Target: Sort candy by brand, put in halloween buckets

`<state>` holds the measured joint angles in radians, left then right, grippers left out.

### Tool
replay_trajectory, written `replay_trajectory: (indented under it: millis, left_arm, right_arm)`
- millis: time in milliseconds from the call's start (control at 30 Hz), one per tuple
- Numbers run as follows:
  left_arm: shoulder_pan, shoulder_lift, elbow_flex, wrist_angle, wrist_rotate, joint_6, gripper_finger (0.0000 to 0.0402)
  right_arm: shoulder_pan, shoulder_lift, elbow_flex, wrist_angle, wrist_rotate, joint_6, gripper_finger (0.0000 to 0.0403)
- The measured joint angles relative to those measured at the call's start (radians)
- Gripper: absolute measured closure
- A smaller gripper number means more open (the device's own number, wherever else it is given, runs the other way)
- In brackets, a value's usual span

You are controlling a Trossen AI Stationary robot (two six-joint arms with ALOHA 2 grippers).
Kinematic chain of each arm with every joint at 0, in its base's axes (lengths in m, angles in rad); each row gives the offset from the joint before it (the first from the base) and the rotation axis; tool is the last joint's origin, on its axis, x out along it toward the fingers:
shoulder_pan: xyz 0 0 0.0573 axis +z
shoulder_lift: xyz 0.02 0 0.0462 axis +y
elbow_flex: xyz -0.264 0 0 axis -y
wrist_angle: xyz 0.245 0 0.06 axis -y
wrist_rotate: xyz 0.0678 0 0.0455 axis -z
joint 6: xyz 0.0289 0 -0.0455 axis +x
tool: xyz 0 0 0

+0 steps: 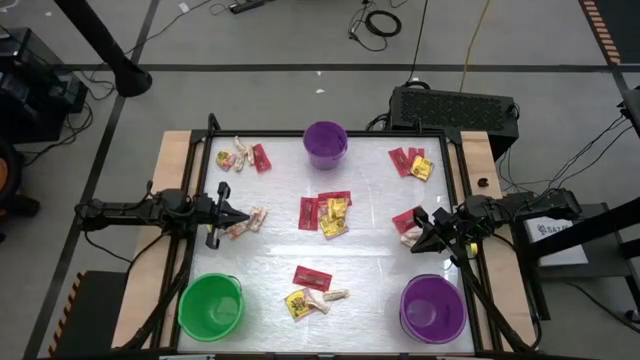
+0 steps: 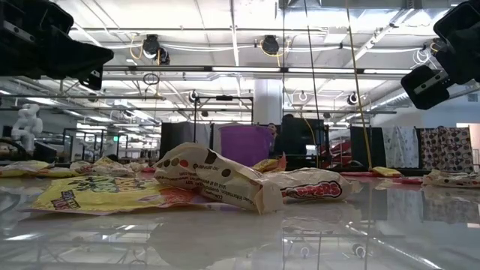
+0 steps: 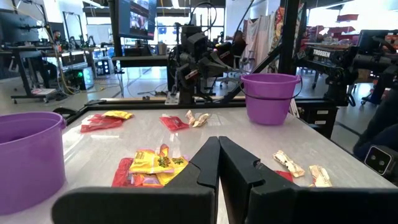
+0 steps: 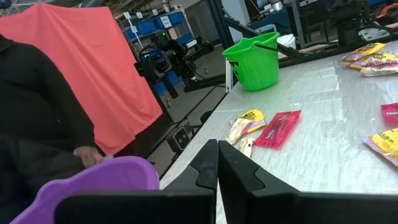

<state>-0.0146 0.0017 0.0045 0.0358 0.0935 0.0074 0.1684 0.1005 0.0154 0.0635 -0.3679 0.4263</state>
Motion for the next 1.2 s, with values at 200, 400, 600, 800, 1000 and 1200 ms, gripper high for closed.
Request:
replay_trajectory:
  millis: [200,400,600,800,1000,1200]
  left_arm:
    - [0.000,0.000,0.000,0.000,0.000,0.000,0.0391]
    - [0.000,0.000,0.000,0.000,0.000,0.000,0.0391]
    - [0.000,0.000,0.000,0.000,0.000,0.000,0.0391]
    - [0.000,0.000,0.000,0.001,0.000,0.000,0.0391]
    - [0.000,0.000,0.000,-0.001,0.000,0.000,0.0391]
    - [0.000,0.000,0.000,0.000,0.000,0.000,0.0391]
  right_arm:
    - [0.000,0.000,0.000,0.000,0.000,0.000,0.0399]
    - [0.000,0.000,0.000,0.000,0.002,0.000,0.0399]
    - [-0.020,0.003,-0.002,-0.007,0.473,-0.002,0.0399]
    - [-0.025,0.003,-0.001,-0.002,0.655,-0.002,0.0399]
    - [-0.025,0.003,-0.001,-0.002,0.650,-0.001,0.0399]
    - [-0.025,0.003,-0.001,0.010,0.693,0.000,0.0399]
